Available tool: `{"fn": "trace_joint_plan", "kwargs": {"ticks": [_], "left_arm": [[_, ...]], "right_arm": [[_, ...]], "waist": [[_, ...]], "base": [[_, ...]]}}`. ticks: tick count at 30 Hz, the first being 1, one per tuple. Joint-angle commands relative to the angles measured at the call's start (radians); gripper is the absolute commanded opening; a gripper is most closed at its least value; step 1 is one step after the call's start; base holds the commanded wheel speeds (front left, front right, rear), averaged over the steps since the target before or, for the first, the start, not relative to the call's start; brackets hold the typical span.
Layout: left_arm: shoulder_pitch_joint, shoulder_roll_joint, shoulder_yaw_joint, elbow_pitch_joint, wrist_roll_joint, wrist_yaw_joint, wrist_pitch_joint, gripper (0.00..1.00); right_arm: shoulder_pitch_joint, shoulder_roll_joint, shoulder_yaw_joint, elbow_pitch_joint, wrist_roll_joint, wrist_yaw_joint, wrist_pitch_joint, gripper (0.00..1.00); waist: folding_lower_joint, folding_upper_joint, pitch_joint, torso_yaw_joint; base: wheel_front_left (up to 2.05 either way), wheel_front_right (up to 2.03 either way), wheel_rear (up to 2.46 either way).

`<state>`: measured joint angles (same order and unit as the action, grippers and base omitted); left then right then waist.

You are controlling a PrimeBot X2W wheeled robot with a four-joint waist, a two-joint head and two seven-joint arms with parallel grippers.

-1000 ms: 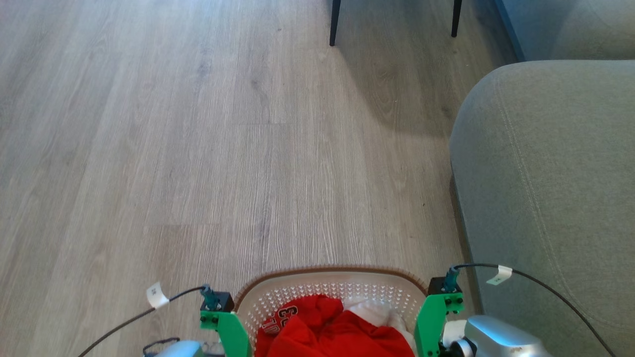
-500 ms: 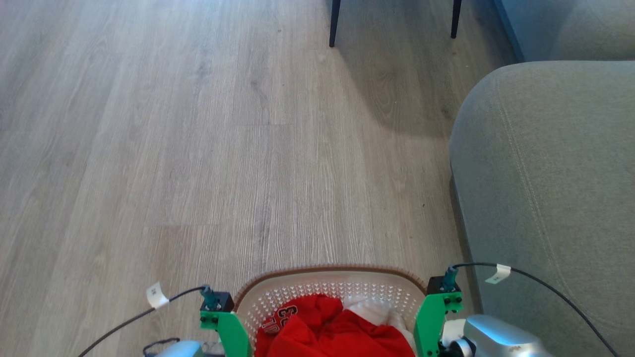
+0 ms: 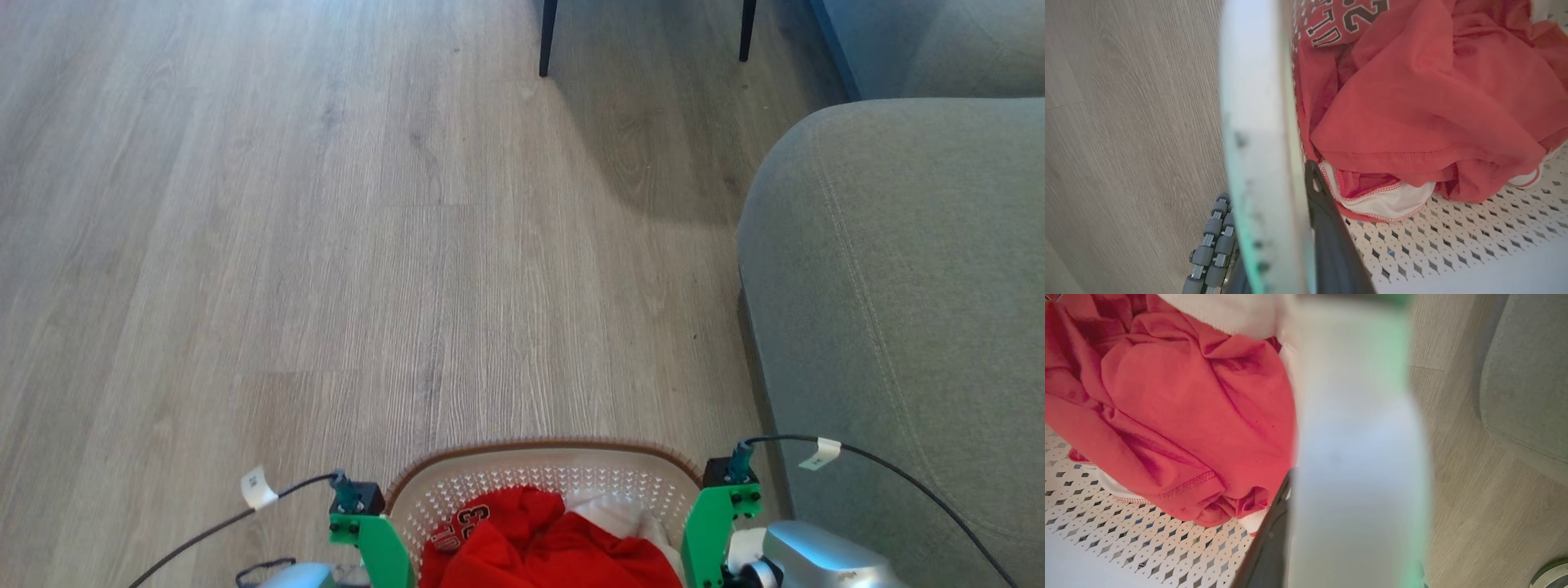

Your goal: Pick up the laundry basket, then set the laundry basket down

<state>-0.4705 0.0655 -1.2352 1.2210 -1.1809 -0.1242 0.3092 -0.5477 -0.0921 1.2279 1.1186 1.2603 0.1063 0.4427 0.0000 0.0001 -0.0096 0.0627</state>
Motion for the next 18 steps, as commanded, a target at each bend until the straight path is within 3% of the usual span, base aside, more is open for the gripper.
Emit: {"fn": "trace_joint_plan", "kwargs": {"ticks": [1,18], "left_arm": [[-0.059,-0.001,0.007,-0.012,0.002,-0.007,-0.018,0.0],[-0.065,-0.002,-0.004,-0.008,-0.003,-0.007,-0.025,0.0]], "right_arm": [[-0.038,0.035,0.006,-0.036,0.006,0.024,-0.004,0.0],[-0.04,0.033,0.023,-0.032,0.02,0.024,-0.007,0.0]], "waist": [[0.0,-0.0001,0.0,0.0],[0.0,-0.0001,0.003,-0.002]], "base": [[0.0,0.0,0.0],[0.0,0.0,0.0]]}}
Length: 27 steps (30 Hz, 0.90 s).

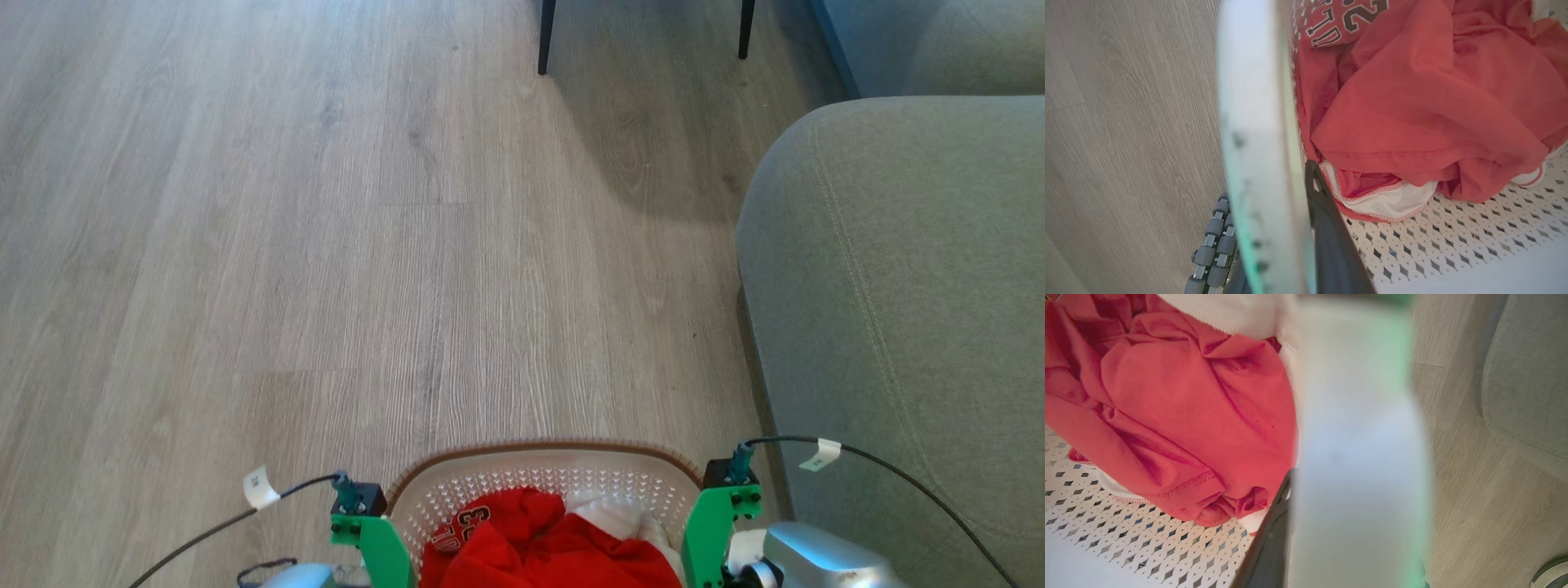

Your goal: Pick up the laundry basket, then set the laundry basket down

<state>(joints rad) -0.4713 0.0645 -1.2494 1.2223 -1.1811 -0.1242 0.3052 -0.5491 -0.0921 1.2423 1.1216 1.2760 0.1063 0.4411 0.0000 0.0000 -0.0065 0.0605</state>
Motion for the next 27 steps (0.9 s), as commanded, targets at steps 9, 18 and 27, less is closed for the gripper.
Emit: {"fn": "trace_joint_plan", "kwargs": {"ticks": [9,18,27], "left_arm": [[-0.066,0.001,0.006,-0.01,-0.009,-0.007,-0.023,0.0],[-0.07,0.001,0.0,-0.008,-0.006,-0.007,-0.024,0.0],[-0.088,-0.002,-0.003,-0.008,-0.006,-0.007,-0.03,0.0]], "right_arm": [[-0.042,0.034,0.014,-0.032,0.013,0.024,-0.008,0.0],[-0.044,0.033,0.019,-0.033,0.017,0.024,-0.013,0.0],[-0.056,0.025,0.021,-0.035,0.026,0.024,-0.023,0.0]], "waist": [[0.0,0.0,0.004,-0.002],[0.0,0.0,0.011,0.002],[0.0,0.0,0.055,0.005]], "base": [[0.0,0.0,0.0],[0.0,0.0,0.0],[0.0,0.0,0.0]]}}
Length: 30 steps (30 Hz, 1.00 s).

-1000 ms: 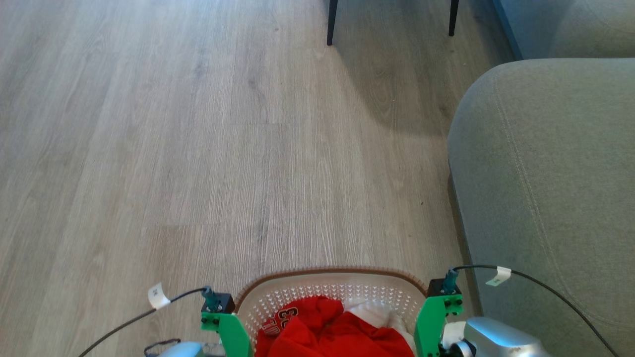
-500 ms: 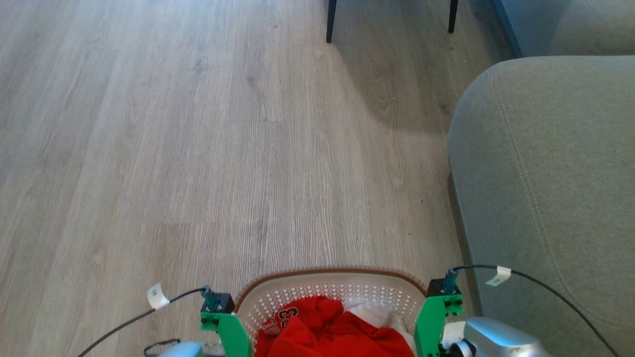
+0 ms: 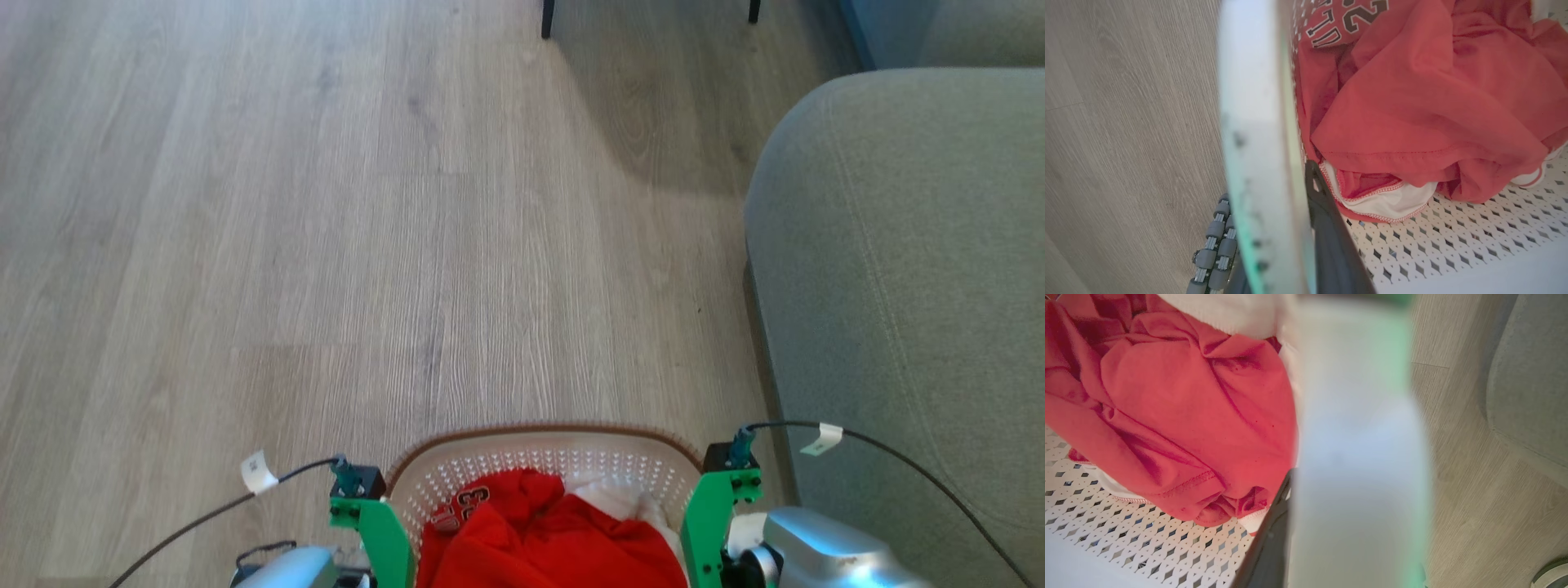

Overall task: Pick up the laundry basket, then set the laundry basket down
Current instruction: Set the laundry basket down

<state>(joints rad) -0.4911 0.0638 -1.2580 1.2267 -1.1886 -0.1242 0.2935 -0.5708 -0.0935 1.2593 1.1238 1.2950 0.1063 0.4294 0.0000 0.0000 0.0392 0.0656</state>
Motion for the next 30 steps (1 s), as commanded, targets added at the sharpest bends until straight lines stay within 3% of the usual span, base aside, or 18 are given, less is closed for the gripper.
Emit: {"fn": "trace_joint_plan", "kwargs": {"ticks": [1,10,15,21,30], "left_arm": [[-0.07,-0.002,0.006,-0.013,0.0,-0.007,-0.017,0.0],[-0.107,-0.007,0.002,-0.012,0.008,-0.007,-0.042,0.0],[-0.144,-0.011,0.001,-0.009,0.018,-0.007,-0.07,0.0],[-0.224,-0.013,0.003,-0.024,0.031,0.001,-0.129,0.0],[-0.37,-0.013,-0.002,-0.078,0.054,0.049,-0.183,0.0]], "right_arm": [[-0.037,0.025,0.004,-0.037,0.007,0.024,-0.012,0.0],[-0.073,0.01,0.005,-0.046,0.011,0.024,-0.044,0.0],[-0.111,-0.012,0.006,-0.063,-0.015,0.024,-0.145,0.0],[-0.175,-0.039,0.008,-0.088,-0.036,0.024,-0.219,0.0],[-0.315,-0.069,0.007,-0.061,-0.082,0.024,-0.361,0.0]], "waist": [[0.0,0.0,0.017,0.001],[0.0,0.0,0.117,0.0],[0.0,0.0,0.204,0.0],[0.0,0.0,0.354,-0.008],[0.0,0.0,0.6,-0.012]], "base": [[0.0,0.0,0.0],[0.0,0.0,0.0],[0.0,0.0,0.0],[0.0,0.0,0.0],[0.0,0.0,0.0]]}}
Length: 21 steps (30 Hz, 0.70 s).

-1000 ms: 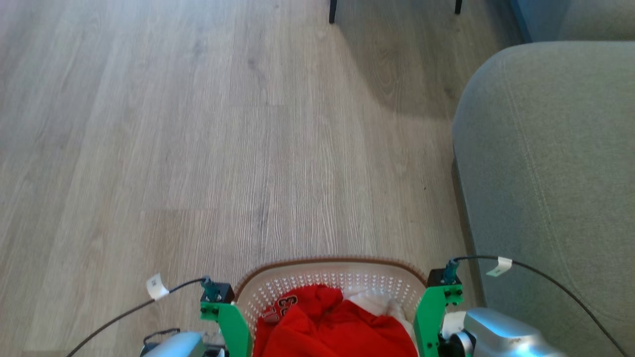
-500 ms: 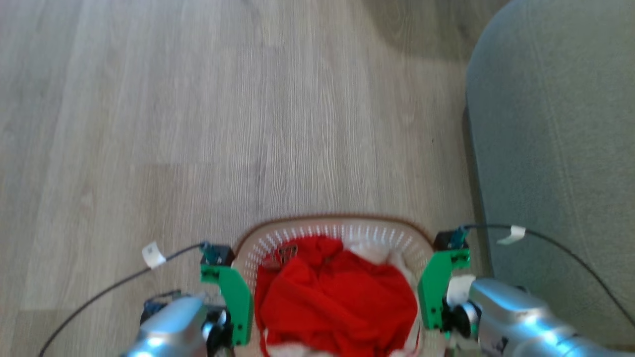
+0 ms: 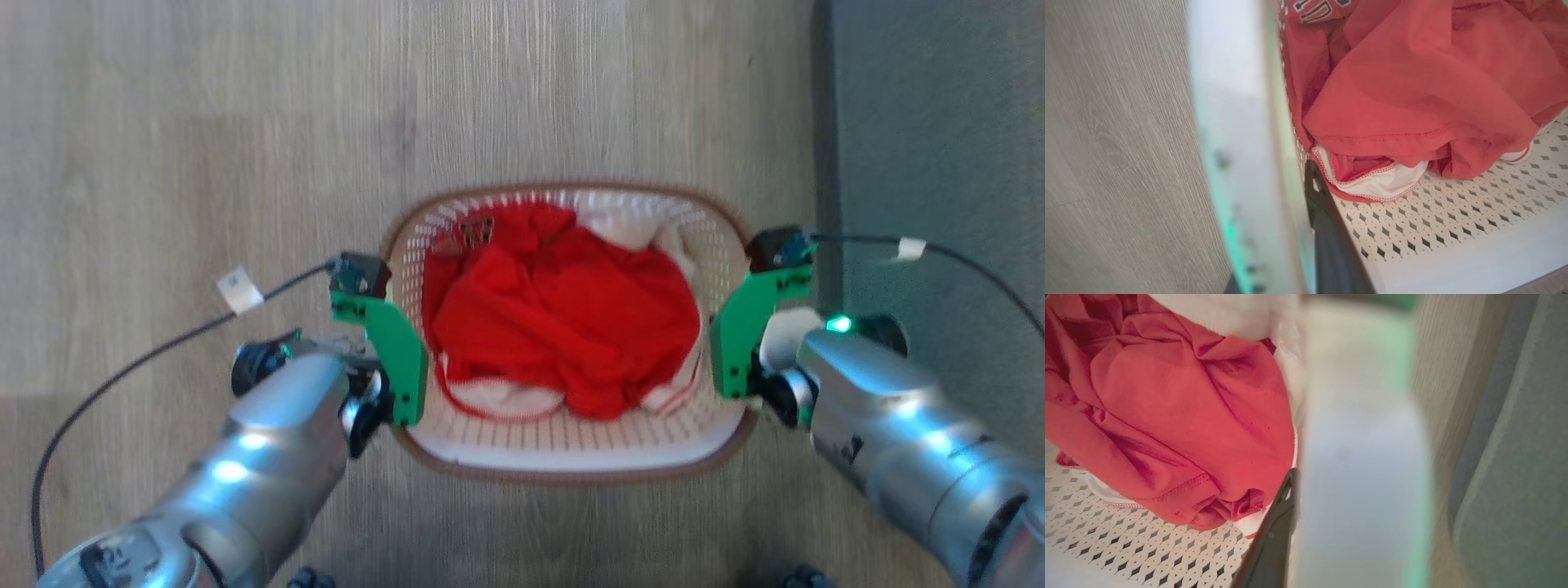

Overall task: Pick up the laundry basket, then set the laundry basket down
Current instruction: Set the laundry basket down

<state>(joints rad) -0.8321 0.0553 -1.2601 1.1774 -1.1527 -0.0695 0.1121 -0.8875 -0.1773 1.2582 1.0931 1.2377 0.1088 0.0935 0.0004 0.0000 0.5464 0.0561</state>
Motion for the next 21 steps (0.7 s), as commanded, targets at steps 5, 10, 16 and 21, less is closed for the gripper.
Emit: {"fn": "trace_joint_plan", "kwargs": {"ticks": [5,10,16,21], "left_arm": [[-0.091,-0.005,-0.003,-0.052,0.029,0.012,-0.001,0.0],[-0.151,-0.005,-0.007,-0.072,0.043,0.028,-0.013,0.0],[-0.187,-0.005,-0.012,-0.093,0.053,0.04,-0.006,0.0],[-0.203,-0.005,-0.015,-0.089,0.062,0.043,-0.014,0.0]], "right_arm": [[-0.059,0.003,0.01,-0.028,-0.05,0.022,-0.077,0.0],[-0.115,-0.001,0.008,-0.012,-0.048,0.022,-0.096,0.0],[-0.154,0.009,0.008,0.017,-0.045,0.022,-0.109,0.0],[-0.171,0.028,0.001,0.039,-0.032,0.022,-0.121,0.0]], "waist": [[-0.0004,0.0,0.183,0.004],[-0.0004,0.0,0.27,0.013],[-0.0004,0.0,0.333,0.017],[-0.0004,0.0,0.363,0.015]], "base": [[0.0,0.0,0.0],[0.0,0.0,0.0],[0.0,0.0,0.0],[0.0,0.0,0.0]]}}
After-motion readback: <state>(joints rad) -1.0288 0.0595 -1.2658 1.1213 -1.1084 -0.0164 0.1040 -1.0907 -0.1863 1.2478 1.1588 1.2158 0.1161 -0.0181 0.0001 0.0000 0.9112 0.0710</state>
